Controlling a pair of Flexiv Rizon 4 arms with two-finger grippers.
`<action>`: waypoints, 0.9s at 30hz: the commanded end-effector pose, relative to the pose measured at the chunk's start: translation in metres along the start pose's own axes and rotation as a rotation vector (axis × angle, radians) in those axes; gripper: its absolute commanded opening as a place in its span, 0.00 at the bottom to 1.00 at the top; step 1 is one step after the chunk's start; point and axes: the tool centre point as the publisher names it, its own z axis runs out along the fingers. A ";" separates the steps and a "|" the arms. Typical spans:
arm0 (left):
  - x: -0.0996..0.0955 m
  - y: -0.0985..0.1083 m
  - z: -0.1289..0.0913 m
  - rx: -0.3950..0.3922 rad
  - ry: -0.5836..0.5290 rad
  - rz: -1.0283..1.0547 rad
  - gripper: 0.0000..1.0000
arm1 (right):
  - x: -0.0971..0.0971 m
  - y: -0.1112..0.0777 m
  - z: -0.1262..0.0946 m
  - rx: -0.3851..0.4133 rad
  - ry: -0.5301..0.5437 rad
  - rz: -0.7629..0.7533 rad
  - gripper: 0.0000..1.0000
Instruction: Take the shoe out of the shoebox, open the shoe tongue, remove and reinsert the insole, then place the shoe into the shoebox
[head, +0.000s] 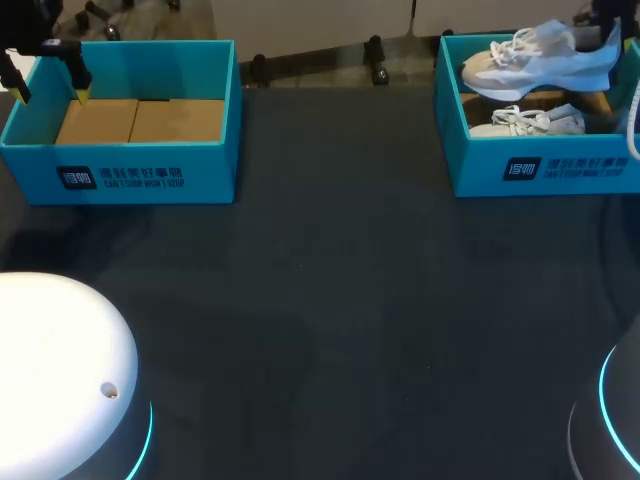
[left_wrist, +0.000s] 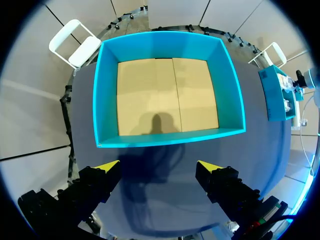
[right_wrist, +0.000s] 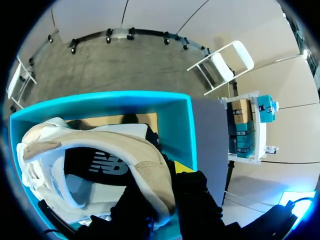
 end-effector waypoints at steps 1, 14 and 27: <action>0.000 0.002 -0.001 0.001 -0.003 -0.001 1.00 | -0.005 -0.005 -0.003 0.000 -0.001 0.017 0.00; 0.000 0.002 -0.001 0.001 -0.003 -0.001 1.00 | 0.007 -0.016 0.016 0.024 0.024 0.031 0.00; 0.000 0.002 -0.001 0.001 -0.003 -0.001 1.00 | 0.021 -0.017 0.039 0.052 0.020 0.036 0.00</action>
